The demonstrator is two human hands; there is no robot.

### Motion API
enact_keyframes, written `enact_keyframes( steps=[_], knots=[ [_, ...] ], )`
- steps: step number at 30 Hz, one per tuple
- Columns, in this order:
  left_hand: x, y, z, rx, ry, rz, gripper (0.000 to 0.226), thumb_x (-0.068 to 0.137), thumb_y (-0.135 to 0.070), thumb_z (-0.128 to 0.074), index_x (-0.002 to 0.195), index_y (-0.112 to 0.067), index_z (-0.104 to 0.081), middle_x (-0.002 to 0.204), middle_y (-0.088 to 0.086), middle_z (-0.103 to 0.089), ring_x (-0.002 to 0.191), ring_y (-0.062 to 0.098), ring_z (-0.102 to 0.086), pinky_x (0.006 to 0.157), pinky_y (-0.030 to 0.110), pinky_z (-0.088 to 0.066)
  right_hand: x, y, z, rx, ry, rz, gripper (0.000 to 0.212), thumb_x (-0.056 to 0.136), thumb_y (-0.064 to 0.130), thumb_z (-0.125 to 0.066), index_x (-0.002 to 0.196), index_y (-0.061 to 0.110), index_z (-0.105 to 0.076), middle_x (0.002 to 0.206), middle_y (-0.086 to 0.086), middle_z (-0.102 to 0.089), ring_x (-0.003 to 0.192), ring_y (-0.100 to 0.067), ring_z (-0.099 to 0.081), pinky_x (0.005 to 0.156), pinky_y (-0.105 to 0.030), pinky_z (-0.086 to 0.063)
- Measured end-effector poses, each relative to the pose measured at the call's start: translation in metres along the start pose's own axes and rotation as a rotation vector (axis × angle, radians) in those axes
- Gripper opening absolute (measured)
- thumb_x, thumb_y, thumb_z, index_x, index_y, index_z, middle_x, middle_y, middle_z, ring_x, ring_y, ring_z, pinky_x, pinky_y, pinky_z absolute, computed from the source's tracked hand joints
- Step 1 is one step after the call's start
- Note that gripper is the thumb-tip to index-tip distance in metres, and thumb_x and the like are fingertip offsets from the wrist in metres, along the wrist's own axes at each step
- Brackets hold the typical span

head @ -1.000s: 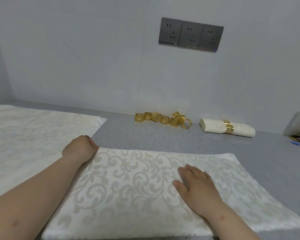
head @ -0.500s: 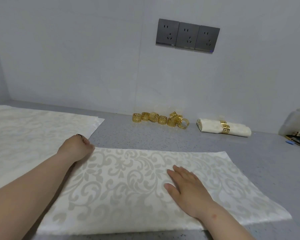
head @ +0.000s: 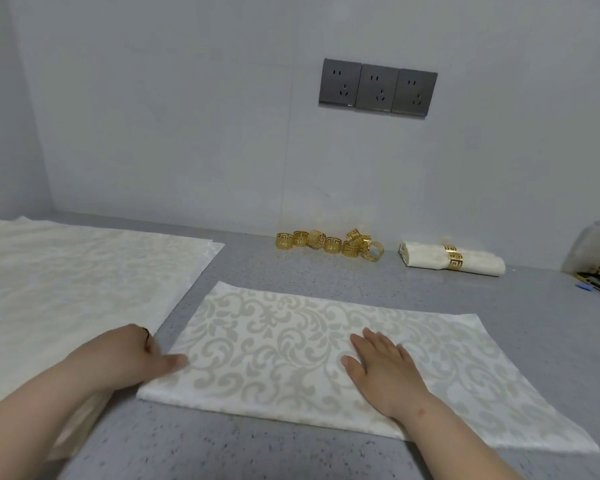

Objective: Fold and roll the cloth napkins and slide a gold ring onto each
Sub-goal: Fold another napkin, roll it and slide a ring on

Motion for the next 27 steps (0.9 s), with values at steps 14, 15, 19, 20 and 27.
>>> enact_keyframes(
  steps=[14, 15, 19, 20, 27],
  knots=[
    [-0.030, -0.003, -0.001, -0.732, 0.190, 0.072, 0.018, 0.079, -0.004, -0.069, 0.083, -0.003, -0.051, 0.051, 0.012, -0.058, 0.037, 0.013, -0.052, 0.035, 0.018, -0.042, -0.011, 0.001, -0.002, -0.004, 0.006, -0.051, 0.055, 0.099, 0.043, -0.014, 0.148, 0.021, -0.003, 0.156, -0.002, 0.006, 0.144, -0.019, 0.007, 0.116, -0.040, 0.005],
    [-0.032, -0.001, -0.002, -0.814, 0.190, 0.117, 0.021, 0.079, -0.002, -0.067, 0.092, -0.003, -0.052, 0.054, 0.015, -0.058, 0.039, 0.015, -0.055, 0.035, 0.019, -0.046, -0.012, 0.000, -0.003, -0.003, 0.001, -0.057, 0.055, 0.099, 0.043, -0.014, 0.148, 0.021, -0.003, 0.156, -0.002, 0.006, 0.144, -0.019, 0.007, 0.116, -0.040, 0.005],
    [-0.034, 0.003, -0.007, -0.977, 0.101, 0.216, 0.036, 0.079, 0.005, -0.065, 0.109, -0.006, -0.049, 0.074, 0.017, -0.053, 0.043, 0.023, -0.053, 0.035, 0.022, -0.049, -0.018, 0.003, -0.005, 0.009, 0.005, -0.075, 0.056, 0.099, 0.043, -0.013, 0.148, 0.020, -0.002, 0.156, -0.004, 0.007, 0.144, -0.021, 0.008, 0.116, -0.042, 0.005],
    [-0.034, 0.003, -0.007, -0.988, 0.074, 0.222, 0.036, 0.079, 0.006, -0.065, 0.109, -0.006, -0.049, 0.077, 0.017, -0.052, 0.047, 0.025, -0.052, 0.034, 0.022, -0.049, -0.020, 0.004, -0.005, 0.014, 0.003, -0.077, 0.056, 0.099, 0.043, -0.014, 0.148, 0.019, -0.002, 0.156, -0.004, 0.007, 0.144, -0.021, 0.008, 0.115, -0.042, 0.005],
    [-0.021, 0.022, 0.027, -1.080, -0.145, 0.185, 0.031, 0.085, 0.006, -0.056, 0.111, -0.007, -0.048, 0.078, 0.015, -0.056, 0.062, 0.028, -0.051, 0.032, 0.018, -0.046, -0.043, 0.030, 0.003, 0.072, -0.094, 0.276, 0.054, 0.098, 0.031, -0.035, 0.147, 0.025, -0.013, 0.156, 0.002, -0.004, 0.143, -0.011, -0.004, 0.109, -0.016, 0.003]
  ],
)
Point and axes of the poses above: each hand's wrist, its own x-axis towards the middle knuckle, its own z-axis out of the back of the hand, y = z × x, the point moved 3 cm from there along x, towards the middle knuckle
